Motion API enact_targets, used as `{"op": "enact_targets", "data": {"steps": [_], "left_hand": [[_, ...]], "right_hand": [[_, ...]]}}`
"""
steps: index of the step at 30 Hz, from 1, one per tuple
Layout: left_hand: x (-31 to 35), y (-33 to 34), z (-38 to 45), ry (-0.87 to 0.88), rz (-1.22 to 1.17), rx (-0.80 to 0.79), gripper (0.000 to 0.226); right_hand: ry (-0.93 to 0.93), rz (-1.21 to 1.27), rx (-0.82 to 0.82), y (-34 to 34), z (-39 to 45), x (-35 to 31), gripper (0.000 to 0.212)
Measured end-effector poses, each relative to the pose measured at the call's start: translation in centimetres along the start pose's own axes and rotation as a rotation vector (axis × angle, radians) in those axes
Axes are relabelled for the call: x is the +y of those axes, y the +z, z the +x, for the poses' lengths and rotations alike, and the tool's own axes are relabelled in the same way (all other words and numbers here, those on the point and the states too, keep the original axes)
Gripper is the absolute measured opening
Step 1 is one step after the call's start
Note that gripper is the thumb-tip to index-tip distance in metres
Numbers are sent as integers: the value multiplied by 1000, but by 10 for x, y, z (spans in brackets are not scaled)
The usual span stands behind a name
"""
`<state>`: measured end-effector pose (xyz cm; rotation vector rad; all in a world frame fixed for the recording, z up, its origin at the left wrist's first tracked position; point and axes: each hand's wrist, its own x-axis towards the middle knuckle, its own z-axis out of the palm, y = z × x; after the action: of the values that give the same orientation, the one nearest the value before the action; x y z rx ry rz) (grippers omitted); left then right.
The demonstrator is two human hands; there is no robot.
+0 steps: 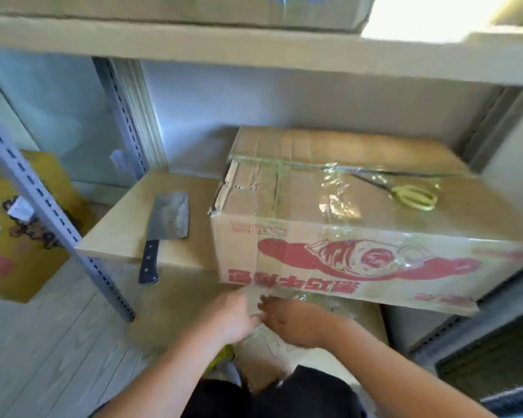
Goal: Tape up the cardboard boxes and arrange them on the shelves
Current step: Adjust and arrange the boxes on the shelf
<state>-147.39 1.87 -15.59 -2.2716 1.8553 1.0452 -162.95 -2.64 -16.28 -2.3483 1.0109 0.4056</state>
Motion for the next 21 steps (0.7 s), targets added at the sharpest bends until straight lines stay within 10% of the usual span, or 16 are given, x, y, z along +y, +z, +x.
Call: {"op": "enact_targets", "data": {"steps": [10, 16, 21], "left_hand": [[157, -132, -125, 463, -427, 287, 26], [177, -131, -126, 457, -380, 319, 29], [131, -105, -100, 405, -417, 350, 35]], "right_hand": [[296, -76, 1150, -190, -226, -34, 42], [584, -9, 735, -184, -172, 41, 20], [637, 84, 735, -186, -140, 70, 12]]}}
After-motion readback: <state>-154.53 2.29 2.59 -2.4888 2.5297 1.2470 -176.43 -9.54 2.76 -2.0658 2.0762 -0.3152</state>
